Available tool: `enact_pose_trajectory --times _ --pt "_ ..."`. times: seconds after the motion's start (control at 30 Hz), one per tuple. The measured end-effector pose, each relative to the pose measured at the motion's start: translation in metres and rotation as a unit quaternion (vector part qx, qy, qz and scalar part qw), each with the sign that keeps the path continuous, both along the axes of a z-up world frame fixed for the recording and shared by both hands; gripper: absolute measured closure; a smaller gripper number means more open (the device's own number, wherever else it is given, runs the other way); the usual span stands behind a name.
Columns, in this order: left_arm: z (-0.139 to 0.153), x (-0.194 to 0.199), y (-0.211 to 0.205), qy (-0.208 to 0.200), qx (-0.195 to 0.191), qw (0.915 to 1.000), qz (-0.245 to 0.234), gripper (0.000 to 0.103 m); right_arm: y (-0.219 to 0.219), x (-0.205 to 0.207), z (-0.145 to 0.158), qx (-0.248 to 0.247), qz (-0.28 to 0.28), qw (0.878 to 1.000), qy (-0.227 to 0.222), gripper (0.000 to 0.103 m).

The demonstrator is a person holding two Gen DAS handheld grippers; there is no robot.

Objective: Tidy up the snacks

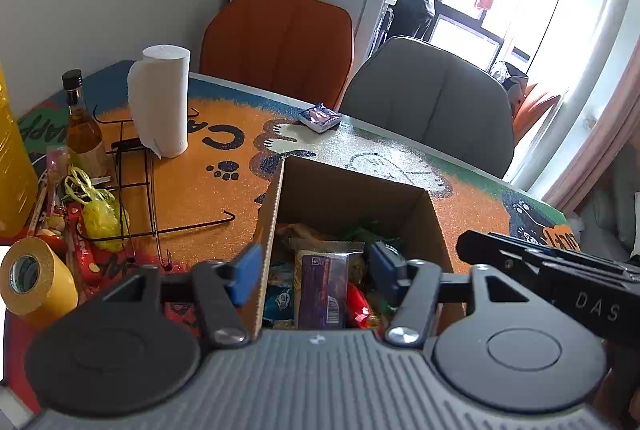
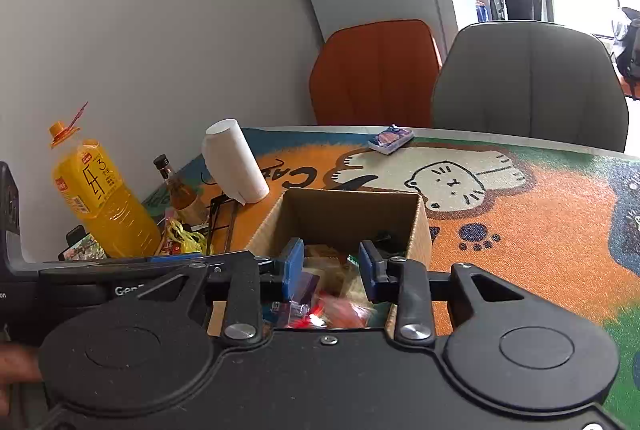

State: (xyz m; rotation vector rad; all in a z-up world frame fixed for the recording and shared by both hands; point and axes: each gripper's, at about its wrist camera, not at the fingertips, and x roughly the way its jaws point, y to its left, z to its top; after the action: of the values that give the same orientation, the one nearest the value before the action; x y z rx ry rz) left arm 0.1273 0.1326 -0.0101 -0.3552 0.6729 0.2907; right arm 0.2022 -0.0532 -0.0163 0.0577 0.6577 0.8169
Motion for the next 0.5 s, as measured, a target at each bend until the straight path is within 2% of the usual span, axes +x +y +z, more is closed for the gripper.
enact_pose_trajectory --times 0.03,0.13,0.27,0.37,0.5 --pt "0.0 -0.001 -0.002 -0.001 0.001 1.0 0.0 0.033 -0.002 -0.001 0.0 -0.001 -0.003 1.0 -0.001 0.07" --pt "0.0 -0.002 -0.006 -0.002 0.001 1.0 -0.003 0.026 -0.01 -0.004 0.001 -0.001 -0.011 1.0 -0.003 0.07" --pt "0.0 -0.005 -0.014 -0.006 0.001 0.9999 -0.015 0.023 -0.024 -0.007 0.001 -0.002 -0.024 1.0 -0.003 0.068" --pt "-0.001 -0.007 -0.023 -0.005 0.005 0.9997 -0.024 0.019 -0.034 -0.009 0.0 -0.006 -0.034 0.999 -0.003 0.062" --pt "0.0 -0.009 -0.032 -0.003 0.008 0.9996 -0.026 0.017 -0.048 -0.014 -0.001 -0.005 -0.048 0.999 -0.004 0.061"
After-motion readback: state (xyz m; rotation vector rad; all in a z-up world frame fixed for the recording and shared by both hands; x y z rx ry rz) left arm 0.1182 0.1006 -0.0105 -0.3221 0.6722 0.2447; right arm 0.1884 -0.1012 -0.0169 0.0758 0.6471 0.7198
